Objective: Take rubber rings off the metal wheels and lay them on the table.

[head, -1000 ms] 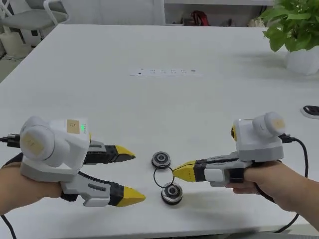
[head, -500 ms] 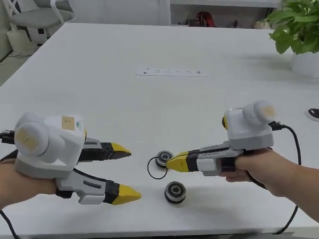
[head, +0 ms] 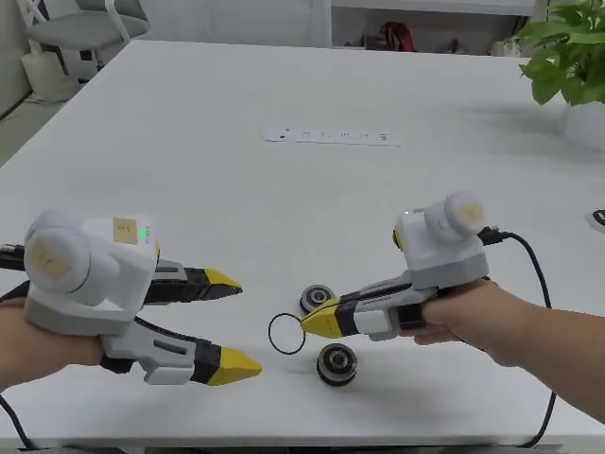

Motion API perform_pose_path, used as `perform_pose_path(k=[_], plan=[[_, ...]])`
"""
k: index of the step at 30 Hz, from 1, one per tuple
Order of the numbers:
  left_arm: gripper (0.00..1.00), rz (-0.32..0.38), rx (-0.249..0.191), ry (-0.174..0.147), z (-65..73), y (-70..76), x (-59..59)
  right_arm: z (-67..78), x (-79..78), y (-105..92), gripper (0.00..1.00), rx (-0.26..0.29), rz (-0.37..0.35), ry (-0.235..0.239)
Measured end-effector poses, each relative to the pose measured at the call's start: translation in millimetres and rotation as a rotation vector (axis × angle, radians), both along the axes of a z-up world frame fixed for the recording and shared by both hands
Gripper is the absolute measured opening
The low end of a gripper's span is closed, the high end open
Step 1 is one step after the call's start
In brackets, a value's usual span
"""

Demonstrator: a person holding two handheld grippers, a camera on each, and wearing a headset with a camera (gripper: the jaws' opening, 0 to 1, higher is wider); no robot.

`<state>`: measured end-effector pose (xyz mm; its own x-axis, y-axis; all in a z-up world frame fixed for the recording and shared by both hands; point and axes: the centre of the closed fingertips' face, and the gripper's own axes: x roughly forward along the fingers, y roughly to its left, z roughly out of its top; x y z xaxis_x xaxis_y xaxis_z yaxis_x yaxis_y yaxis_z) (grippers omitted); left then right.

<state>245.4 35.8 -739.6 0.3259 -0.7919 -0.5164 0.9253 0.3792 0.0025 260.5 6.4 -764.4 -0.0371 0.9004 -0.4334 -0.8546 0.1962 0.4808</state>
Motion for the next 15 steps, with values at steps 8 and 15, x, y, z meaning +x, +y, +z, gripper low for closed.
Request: perform_pose_path(k=[8, 15], plan=[[0.58, 0.008, 0.001, 0.006, -1.9, 2.4, 0.3, -15.0, 10.0, 1.8, 0.0, -0.069, 0.003, -0.063], [0.58, 0.014, 0.001, 0.006, -2.1, 3.6, 1.8, -21.1, 14.4, 0.7, 0.04, -0.101, 0.008, -0.106]])
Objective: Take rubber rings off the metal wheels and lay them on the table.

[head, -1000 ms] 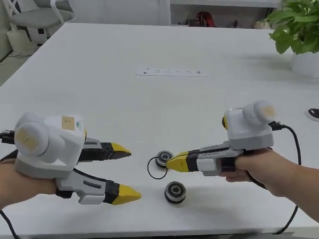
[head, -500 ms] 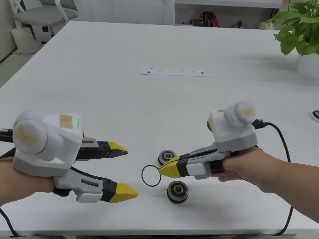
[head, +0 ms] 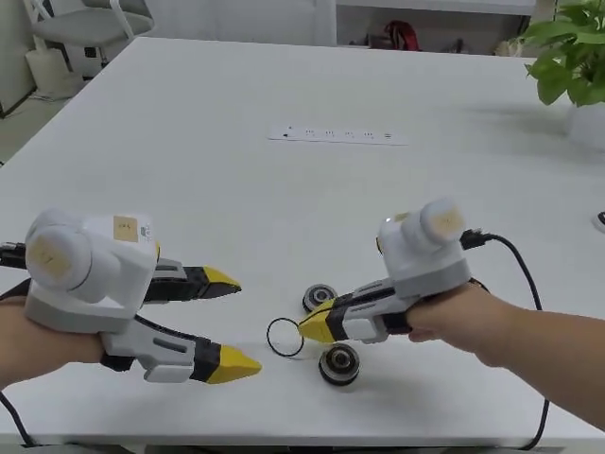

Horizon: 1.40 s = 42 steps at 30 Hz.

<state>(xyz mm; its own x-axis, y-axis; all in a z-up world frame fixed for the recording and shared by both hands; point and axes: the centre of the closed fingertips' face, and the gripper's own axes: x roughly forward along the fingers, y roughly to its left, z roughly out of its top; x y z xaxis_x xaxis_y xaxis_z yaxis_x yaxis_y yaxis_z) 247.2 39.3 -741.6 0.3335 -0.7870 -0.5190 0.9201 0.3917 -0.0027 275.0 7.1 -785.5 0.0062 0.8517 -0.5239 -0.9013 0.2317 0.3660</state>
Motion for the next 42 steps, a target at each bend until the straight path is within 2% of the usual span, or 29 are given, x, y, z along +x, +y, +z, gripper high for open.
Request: perform_pose_path(k=[6, 9, 15, 26, 42], plan=[[0.58, -0.001, 0.003, 0.001, -0.6, 0.2, -0.1, -2.9, -0.1, -3.0, 0.12, -0.012, 0.01, -0.023], [0.58, -0.003, 0.006, 0.004, -1.0, 0.3, -0.8, 0.2, 0.2, -3.3, 0.17, 0.0, 0.002, -0.027], [0.58, -0.004, 0.01, 0.001, 1.0, 0.7, 1.1, 4.7, 0.5, -7.5, 0.21, 0.005, 0.006, -0.038], [0.58, -0.02, 0.013, -0.005, 4.4, -6.6, 3.0, 22.4, 0.4, -15.3, 0.24, 0.057, -0.017, -0.054], [0.58, -0.061, 0.012, -0.005, 5.7, -26.5, 3.5, 35.9, -6.8, -37.2, 0.25, 0.085, -0.039, -0.072]])
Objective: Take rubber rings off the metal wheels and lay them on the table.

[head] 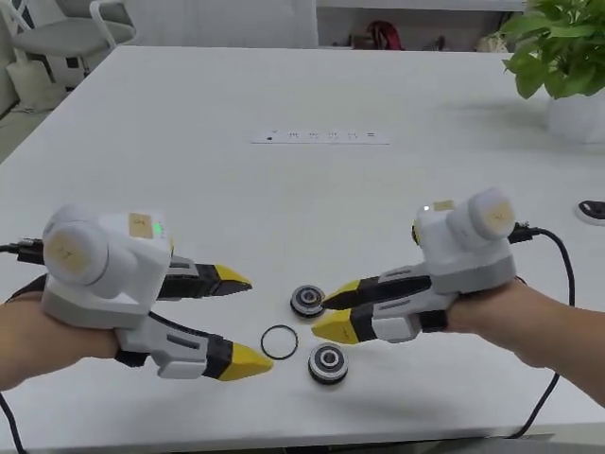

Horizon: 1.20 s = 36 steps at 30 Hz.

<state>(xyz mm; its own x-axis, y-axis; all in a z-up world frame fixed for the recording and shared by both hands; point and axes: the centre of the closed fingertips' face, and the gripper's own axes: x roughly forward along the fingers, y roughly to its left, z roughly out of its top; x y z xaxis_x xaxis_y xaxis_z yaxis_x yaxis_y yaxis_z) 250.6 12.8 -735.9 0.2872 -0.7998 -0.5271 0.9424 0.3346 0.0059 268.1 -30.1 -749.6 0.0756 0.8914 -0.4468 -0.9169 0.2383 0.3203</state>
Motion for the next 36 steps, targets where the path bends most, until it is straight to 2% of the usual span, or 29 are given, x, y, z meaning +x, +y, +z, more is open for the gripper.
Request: perform_pose_path(k=[16, 27, 36], plan=[[0.58, -0.034, 0.01, 0.012, -5.6, -18.3, 0.8, -9.5, -12.2, -16.2, 0.27, -0.014, -0.007, -0.002], [0.57, -0.062, 0.021, 0.026, -13.9, -34.1, -1.3, -22.7, -18.5, -26.9, 0.28, -0.027, -0.018, 0.007], [0.56, -0.087, 0.042, 0.037, -22.2, -39.9, -2.9, -35.1, -22.3, -34.2, 0.29, -0.043, -0.029, 0.002]])
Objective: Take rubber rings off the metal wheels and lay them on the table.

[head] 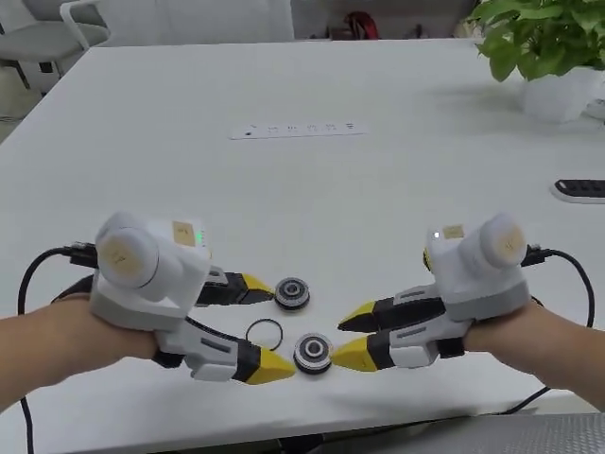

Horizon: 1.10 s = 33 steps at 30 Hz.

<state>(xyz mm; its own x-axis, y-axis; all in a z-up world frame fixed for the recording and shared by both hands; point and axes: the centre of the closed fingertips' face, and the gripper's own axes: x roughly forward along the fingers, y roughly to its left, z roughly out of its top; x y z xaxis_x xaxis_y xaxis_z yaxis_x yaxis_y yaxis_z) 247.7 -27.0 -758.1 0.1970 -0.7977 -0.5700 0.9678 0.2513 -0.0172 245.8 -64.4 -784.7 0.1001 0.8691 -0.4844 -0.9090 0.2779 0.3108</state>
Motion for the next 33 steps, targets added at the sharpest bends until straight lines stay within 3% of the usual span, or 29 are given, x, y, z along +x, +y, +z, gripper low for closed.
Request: perform_pose_path(k=[16, 33], plan=[[0.5, -0.012, 0.01, 0.019, -13.2, -15.4, 3.9, -10.0, -1.3, -0.6, 0.28, -0.004, 0.002, -0.025], [0.36, -0.029, 0.023, 0.037, -24.9, -25.9, -0.8, -11.0, -2.9, 4.7, 0.29, 0.011, 0.001, -0.019]])
